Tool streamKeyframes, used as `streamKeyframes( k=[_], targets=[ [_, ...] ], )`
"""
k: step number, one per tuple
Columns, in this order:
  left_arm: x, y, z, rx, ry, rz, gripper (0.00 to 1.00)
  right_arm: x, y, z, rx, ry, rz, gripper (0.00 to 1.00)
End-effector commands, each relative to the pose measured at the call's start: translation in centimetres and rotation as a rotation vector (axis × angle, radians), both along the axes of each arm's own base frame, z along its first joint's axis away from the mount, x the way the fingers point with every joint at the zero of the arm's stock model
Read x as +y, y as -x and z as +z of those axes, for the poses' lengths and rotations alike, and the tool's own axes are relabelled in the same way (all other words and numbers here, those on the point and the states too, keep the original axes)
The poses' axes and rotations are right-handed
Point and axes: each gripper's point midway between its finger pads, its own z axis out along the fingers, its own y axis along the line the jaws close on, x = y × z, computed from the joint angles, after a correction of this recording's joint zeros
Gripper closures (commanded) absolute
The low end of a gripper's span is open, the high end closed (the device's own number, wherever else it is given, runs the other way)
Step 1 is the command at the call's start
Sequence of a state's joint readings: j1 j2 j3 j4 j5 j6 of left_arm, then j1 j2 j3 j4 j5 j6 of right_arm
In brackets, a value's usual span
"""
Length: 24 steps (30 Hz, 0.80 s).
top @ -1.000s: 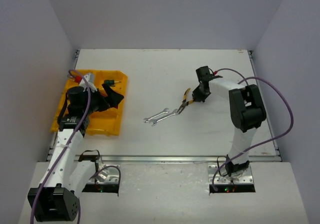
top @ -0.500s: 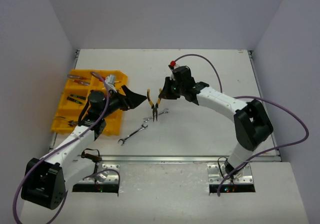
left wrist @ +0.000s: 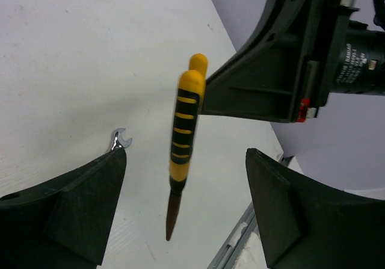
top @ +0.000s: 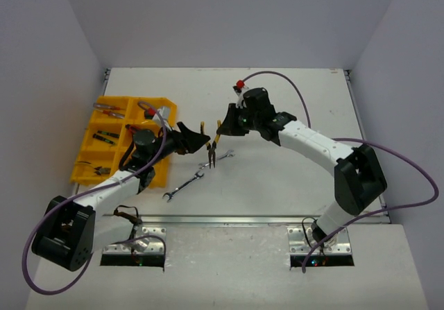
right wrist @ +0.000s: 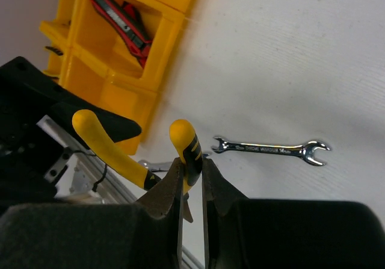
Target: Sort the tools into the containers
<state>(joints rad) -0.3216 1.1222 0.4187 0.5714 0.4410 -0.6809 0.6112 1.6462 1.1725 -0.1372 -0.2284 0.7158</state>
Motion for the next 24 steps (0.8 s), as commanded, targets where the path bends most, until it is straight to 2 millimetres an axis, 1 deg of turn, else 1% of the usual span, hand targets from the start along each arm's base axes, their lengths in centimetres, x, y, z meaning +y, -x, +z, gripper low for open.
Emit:
streamKeyframes(
  k=[1, 3, 5, 6, 8, 9, 10, 11, 12, 14, 15, 16, 18, 19, 20, 21, 22, 23, 24],
  targets=[
    [-0.8, -1.1, 3.7, -0.160, 0.020, -0.025, 0.38, 2.0, 1.6, 7.4, -0.116, -0.175, 0.117, 1.00],
    [-1.0, -1.4, 4.0, -0.163, 0.022, -0.034, 0.59, 2.2, 2.2, 7.8, -0.124, -0.183, 0.144, 1.00],
    [-1.2, -1.5, 4.7, -0.179, 0.029, -0.043, 0.70, 2.2, 2.7, 8.2, -0.128, -0.189, 0.164, 1.00],
    [-1.3, -1.5, 5.0, -0.188, 0.032, -0.049, 0.72, 2.3, 2.9, 8.3, -0.129, -0.191, 0.174, 1.00],
    [-1.6, -1.1, 5.9, -0.216, 0.045, -0.073, 0.72, 2.4, 3.3, 8.4, -0.126, -0.194, 0.192, 1.00],
    [-1.7, -0.9, 6.4, -0.233, 0.053, -0.086, 0.77, 2.5, 3.5, 8.4, -0.125, -0.196, 0.200, 1.00],
    [-1.9, -0.7, 7.0, -0.254, 0.061, -0.100, 0.87, 2.6, 3.7, 8.4, -0.122, -0.199, 0.210, 1.00],
    [-2.0, -0.5, 7.4, -0.263, 0.066, -0.109, 0.95, 2.6, 3.7, 8.4, -0.121, -0.203, 0.211, 1.00],
    [-2.1, -0.3, 7.7, -0.273, 0.067, -0.118, 0.99, 2.7, 3.7, 8.5, -0.125, -0.206, 0.212, 1.00],
    [-2.3, 0.1, 8.3, -0.298, 0.076, -0.133, 1.00, 2.7, 3.5, 8.6, -0.131, -0.205, 0.207, 1.00],
    [-2.1, 0.0, 8.2, -0.291, 0.075, -0.120, 1.00, 2.6, 3.3, 8.5, -0.131, -0.199, 0.198, 0.97],
    [-1.7, -0.6, 7.6, -0.254, 0.058, -0.076, 1.00, 2.2, 2.9, 8.4, -0.133, -0.182, 0.167, 0.82],
    [-0.4, -1.9, 6.2, -0.160, -0.004, 0.027, 1.00, 0.9, 2.1, 8.2, -0.128, -0.144, 0.095, 0.32],
    [1.5, -3.5, 5.5, -0.108, -0.053, 0.166, 1.00, -0.1, 1.5, 8.1, -0.134, -0.131, 0.047, 0.11],
    [3.0, -4.4, 5.6, -0.082, -0.088, 0.264, 1.00, -1.4, 1.0, 8.3, -0.143, -0.124, 0.001, 0.01],
    [4.6, -5.0, 5.9, -0.055, -0.116, 0.350, 1.00, -2.7, 0.6, 8.5, -0.153, -0.123, -0.039, 0.01],
    [7.0, -5.6, 4.9, 0.009, -0.167, 0.473, 1.00, -3.6, 0.4, 8.5, -0.153, -0.122, -0.062, 0.01],
    [8.2, -5.8, 5.6, 0.024, -0.170, 0.528, 1.00, -4.6, 0.1, 8.2, -0.152, -0.114, -0.088, 0.01],
    [12.9, -5.7, 3.9, 0.147, -0.236, 0.716, 1.00, -6.3, 0.1, 9.0, -0.180, -0.114, -0.124, 0.01]
  ],
)
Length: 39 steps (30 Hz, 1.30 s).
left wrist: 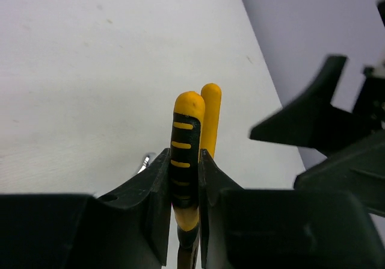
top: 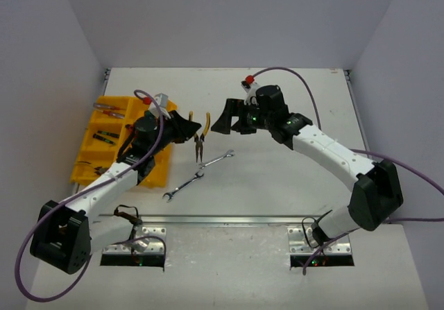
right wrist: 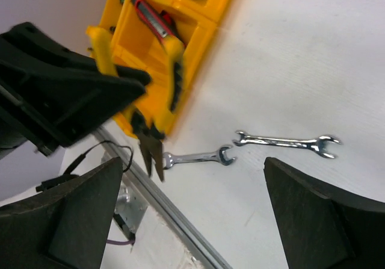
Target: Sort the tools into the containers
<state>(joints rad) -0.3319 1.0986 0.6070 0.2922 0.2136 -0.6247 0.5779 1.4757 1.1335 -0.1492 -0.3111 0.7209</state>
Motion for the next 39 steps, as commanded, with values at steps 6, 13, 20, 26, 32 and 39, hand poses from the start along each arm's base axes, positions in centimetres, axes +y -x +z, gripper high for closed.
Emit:
streamKeyframes(
  k=[6, 13, 20, 26, 32, 39],
  targets=[
    [28.0, 1.7, 2.4, 0.326, -0.283, 1.122, 1.00, -8.9, -1.3, 3.7, -0.166, 0.021, -0.223, 0.01],
    [38.5, 10.6, 2.9, 0.433, -0.368, 1.606, 1.00, -9.9, -0.8, 2.9, -0.165, 0.037, -0.220, 0.01],
    [40.3, 11.5, -2.1, 0.642, -0.438, 1.676, 1.00, -10.4, 0.0, 3.8, -0.185, 0.007, -0.196, 0.01],
    [41.2, 11.5, -2.6, 0.662, -0.458, 1.678, 1.00, -10.7, 0.7, 4.8, -0.217, -0.006, -0.192, 0.01],
    [41.3, 9.4, -3.4, 0.665, -0.512, 1.541, 1.00, -10.4, 0.9, 4.8, -0.202, -0.026, -0.188, 0.01],
    [41.5, 9.7, -5.8, 0.746, -0.539, 1.525, 0.98, -10.1, 1.1, 5.3, -0.201, -0.061, -0.188, 0.01]
  ],
)
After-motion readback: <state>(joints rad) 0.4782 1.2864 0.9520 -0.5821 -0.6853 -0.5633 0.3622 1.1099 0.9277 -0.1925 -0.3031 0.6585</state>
